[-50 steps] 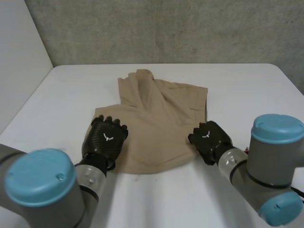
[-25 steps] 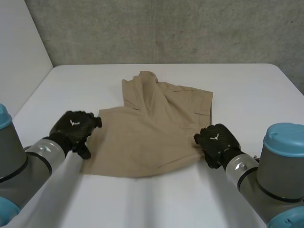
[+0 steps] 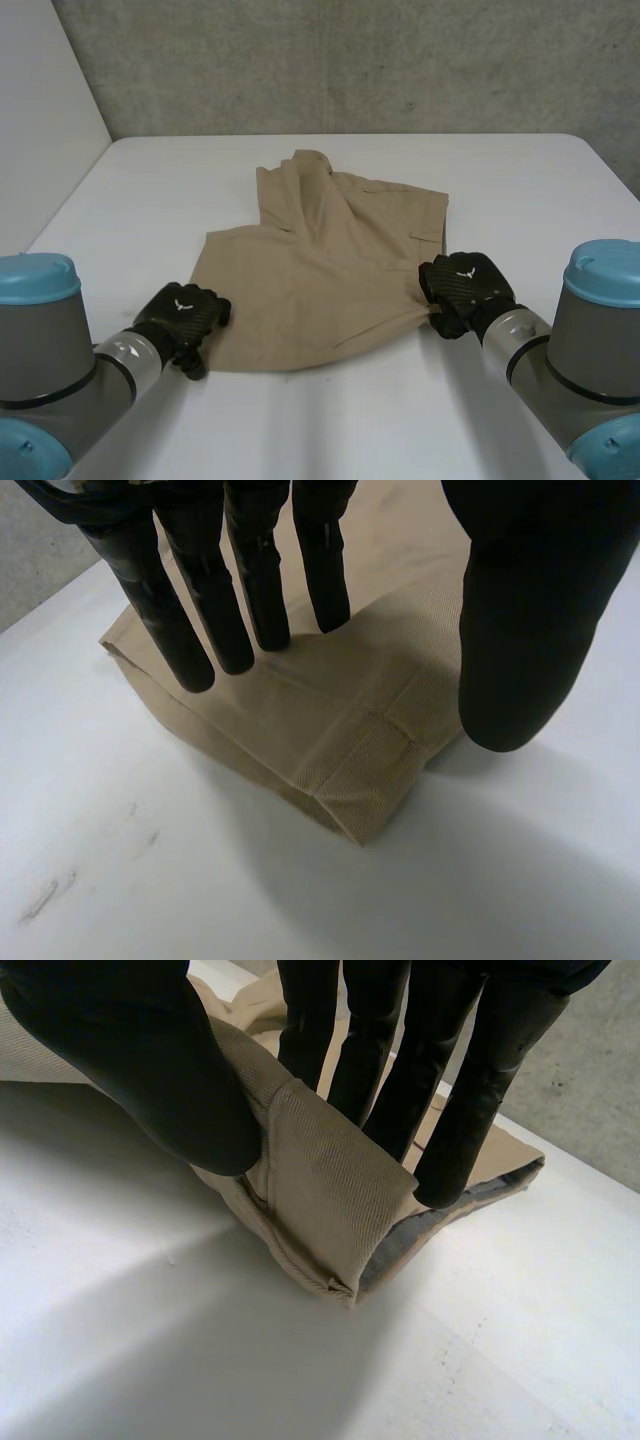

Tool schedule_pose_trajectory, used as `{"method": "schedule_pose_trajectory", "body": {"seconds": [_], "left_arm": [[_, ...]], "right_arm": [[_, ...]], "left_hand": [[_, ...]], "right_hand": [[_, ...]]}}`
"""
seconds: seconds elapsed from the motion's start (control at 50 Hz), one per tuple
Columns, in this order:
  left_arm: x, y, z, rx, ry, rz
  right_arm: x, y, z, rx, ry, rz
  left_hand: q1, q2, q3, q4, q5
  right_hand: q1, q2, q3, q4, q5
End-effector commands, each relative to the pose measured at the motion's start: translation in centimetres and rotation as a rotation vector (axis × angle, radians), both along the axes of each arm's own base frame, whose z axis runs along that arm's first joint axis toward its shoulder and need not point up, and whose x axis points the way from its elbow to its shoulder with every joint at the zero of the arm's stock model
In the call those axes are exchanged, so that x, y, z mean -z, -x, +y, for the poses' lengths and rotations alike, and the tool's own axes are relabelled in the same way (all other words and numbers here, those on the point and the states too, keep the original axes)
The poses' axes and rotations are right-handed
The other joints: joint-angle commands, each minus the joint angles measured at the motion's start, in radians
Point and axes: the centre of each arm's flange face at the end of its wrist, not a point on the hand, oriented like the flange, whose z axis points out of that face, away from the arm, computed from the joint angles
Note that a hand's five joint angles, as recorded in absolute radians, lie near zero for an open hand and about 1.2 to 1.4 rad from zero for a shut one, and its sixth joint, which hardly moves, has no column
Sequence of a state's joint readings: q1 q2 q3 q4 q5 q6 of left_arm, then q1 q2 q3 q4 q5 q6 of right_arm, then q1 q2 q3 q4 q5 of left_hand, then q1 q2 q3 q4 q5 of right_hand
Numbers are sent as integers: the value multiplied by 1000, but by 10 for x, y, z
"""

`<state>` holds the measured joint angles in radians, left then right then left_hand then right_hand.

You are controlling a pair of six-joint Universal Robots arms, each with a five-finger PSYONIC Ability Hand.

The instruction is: Fold the shorts.

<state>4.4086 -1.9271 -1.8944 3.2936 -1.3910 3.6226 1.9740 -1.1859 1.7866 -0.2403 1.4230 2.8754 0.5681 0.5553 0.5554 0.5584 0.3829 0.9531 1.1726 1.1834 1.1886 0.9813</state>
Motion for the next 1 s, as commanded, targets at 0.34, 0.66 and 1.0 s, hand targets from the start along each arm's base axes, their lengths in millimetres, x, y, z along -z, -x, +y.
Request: {"method": "schedule_pose_trajectory", "body": {"seconds": [0.34, 0.66, 1.0], "left_arm": [[5, 0, -11, -12, 50, 17], [-34, -2, -7, -44, 180, 36], [-50, -20, 83, 18, -48, -77]], "right_arm": [[0, 0, 1, -3, 0, 5], [-3, 0, 3, -38, 23, 65], [-29, 20, 48, -276, 11, 540]], "left_hand": [[573, 585, 585, 582, 583], [828, 841, 841, 838, 839], [828, 841, 841, 838, 839]], "right_hand": [[443, 224, 213, 208, 240], [443, 224, 213, 208, 240], [443, 224, 213, 208, 240]]}}
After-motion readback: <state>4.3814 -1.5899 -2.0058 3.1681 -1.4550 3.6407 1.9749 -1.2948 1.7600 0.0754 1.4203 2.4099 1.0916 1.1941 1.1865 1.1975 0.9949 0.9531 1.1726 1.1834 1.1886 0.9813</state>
